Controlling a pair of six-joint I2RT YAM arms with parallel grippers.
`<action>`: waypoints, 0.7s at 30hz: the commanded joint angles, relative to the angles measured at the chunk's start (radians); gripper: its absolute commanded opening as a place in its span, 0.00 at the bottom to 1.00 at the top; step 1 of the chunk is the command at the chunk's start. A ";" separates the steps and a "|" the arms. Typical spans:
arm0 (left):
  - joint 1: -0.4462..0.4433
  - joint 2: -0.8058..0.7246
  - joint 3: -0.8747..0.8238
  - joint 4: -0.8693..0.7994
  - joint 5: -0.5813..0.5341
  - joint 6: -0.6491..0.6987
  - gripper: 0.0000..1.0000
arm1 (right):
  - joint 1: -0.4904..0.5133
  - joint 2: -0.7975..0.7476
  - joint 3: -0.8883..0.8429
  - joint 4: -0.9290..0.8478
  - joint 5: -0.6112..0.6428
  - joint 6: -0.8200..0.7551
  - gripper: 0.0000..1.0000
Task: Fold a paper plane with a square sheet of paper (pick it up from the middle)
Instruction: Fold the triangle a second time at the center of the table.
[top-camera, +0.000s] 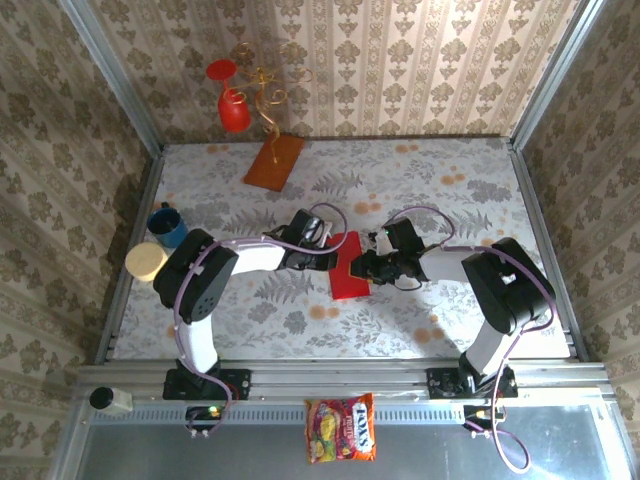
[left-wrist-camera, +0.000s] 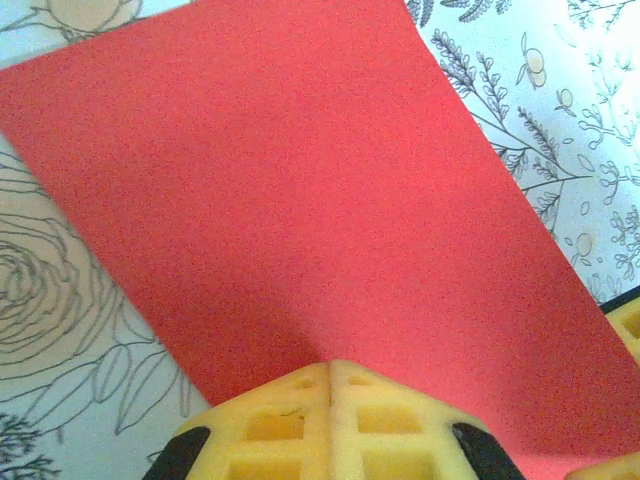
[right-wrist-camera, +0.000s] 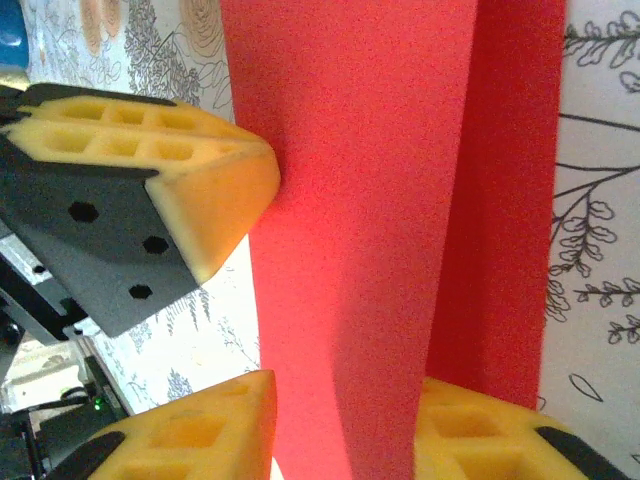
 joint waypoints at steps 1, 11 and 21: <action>0.021 -0.015 0.000 -0.100 -0.010 0.057 0.00 | -0.003 -0.030 -0.002 -0.010 0.009 0.025 0.35; 0.039 -0.019 0.009 -0.099 0.016 0.094 0.00 | -0.003 0.018 0.047 0.024 -0.018 0.052 0.34; 0.039 -0.013 0.005 -0.089 0.033 0.116 0.00 | -0.008 0.106 0.124 0.040 -0.027 0.069 0.32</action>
